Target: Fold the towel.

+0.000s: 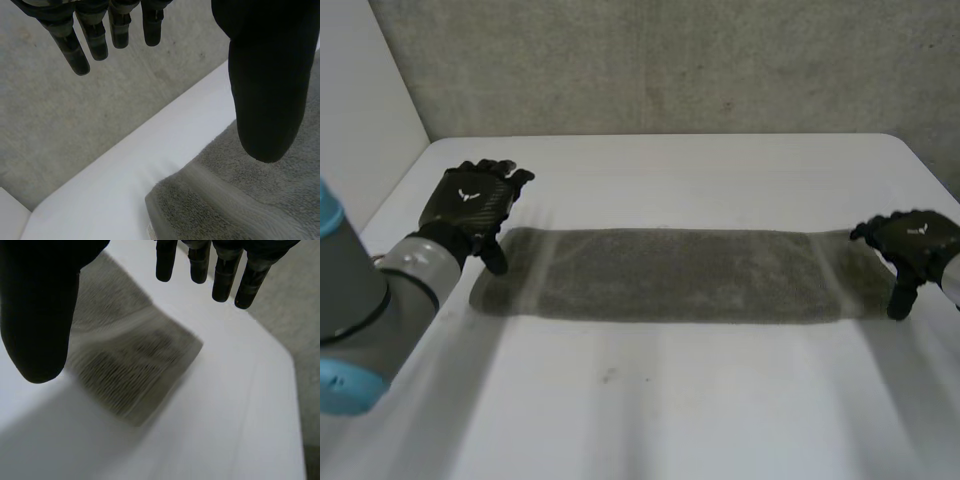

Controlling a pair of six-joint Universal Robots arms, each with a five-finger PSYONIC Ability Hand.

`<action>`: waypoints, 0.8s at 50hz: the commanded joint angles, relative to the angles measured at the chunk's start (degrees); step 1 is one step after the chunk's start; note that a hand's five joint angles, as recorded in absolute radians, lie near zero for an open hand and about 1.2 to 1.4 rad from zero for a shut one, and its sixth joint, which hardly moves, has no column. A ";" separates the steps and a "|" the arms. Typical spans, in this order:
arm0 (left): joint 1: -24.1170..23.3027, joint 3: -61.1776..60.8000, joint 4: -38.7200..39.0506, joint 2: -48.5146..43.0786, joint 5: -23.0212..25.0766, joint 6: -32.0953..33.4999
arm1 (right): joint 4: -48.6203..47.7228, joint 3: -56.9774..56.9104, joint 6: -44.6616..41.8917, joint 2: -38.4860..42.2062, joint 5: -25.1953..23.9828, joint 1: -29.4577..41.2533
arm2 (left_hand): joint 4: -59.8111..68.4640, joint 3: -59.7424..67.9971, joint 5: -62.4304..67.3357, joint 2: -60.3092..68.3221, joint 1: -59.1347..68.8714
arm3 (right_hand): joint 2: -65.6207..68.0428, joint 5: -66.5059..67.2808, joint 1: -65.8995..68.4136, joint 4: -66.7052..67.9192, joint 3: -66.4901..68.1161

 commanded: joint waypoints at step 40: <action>0.58 -9.80 8.06 4.67 -0.38 -3.48 | -11.06 -6.34 -3.08 4.48 -0.03 -10.43 | 0.34 0.46 -1.52 0.50 0.32 | 70.36 68.26 69.43 70.06 70.44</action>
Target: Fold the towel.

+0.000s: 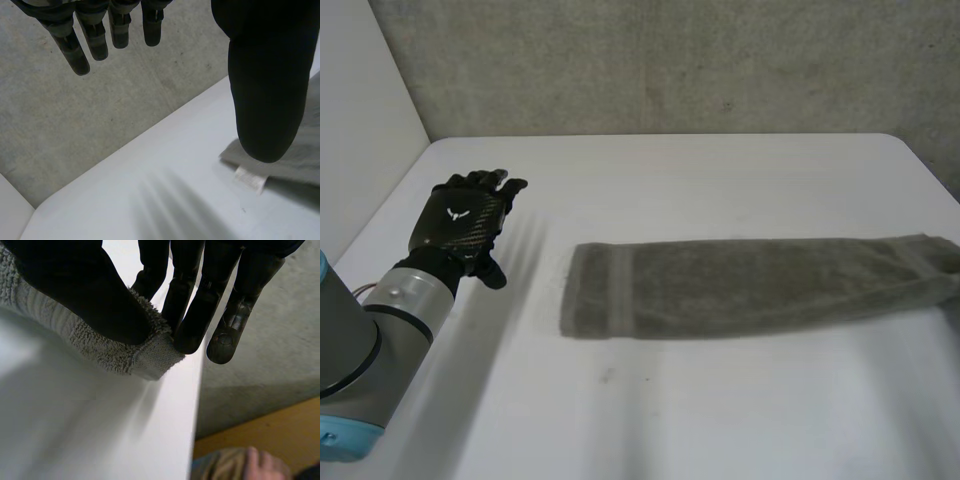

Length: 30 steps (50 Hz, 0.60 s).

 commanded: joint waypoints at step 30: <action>-0.05 -0.97 0.08 0.80 -0.05 0.04 | 1.16 -19.33 6.74 14.10 2.10 61.72 | 0.38 0.46 -1.51 0.52 0.33 | -26.20 -26.13 -36.37 -26.63 -26.55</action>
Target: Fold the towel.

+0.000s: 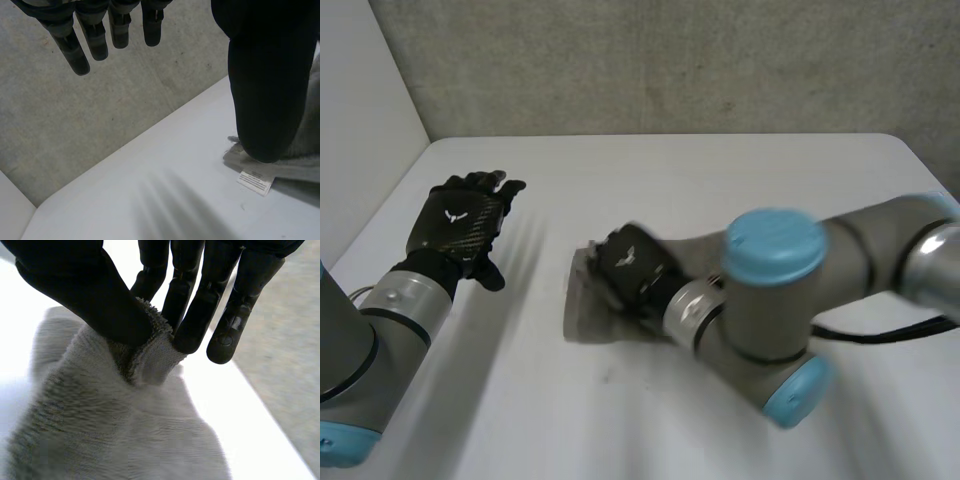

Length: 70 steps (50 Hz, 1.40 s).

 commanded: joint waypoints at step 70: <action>-1.11 0.96 -0.09 0.09 -0.17 -0.09 | 4.66 -4.10 -6.13 -0.71 0.42 -1.12 | 0.39 0.46 -1.50 0.53 0.32 | 10.65 10.75 0.45 10.28 10.28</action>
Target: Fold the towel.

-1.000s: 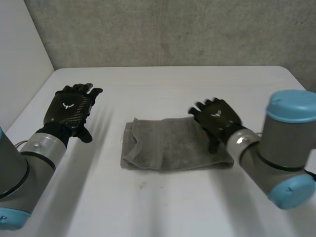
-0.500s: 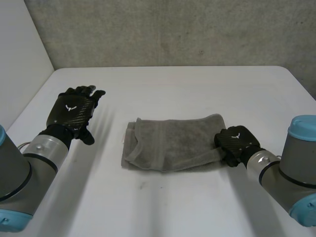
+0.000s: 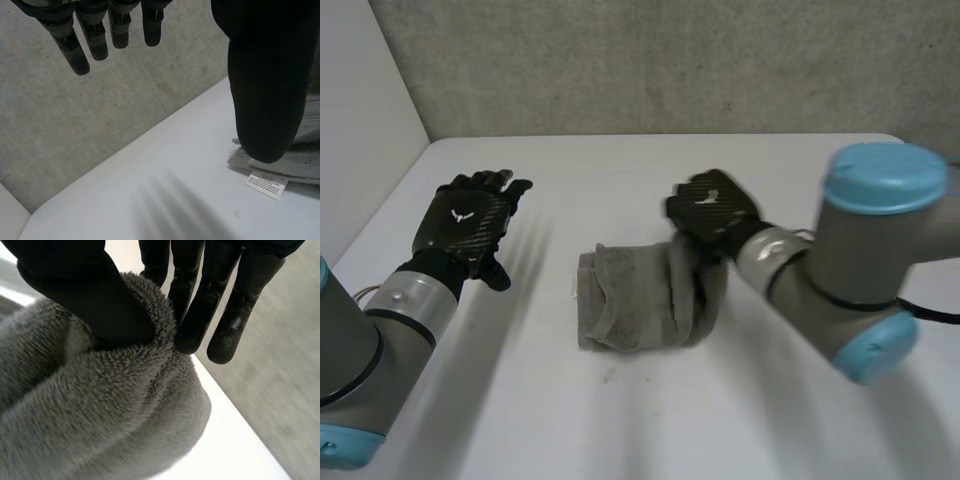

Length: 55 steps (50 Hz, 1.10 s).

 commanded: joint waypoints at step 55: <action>-16.29 35.00 -20.51 -32.48 -11.56 -14.66 | 9.03 -1.73 25.63 3.83 2.84 -5.98 | 0.60 0.68 -1.31 0.76 0.54 | -58.98 -58.98 -68.86 -59.70 -59.61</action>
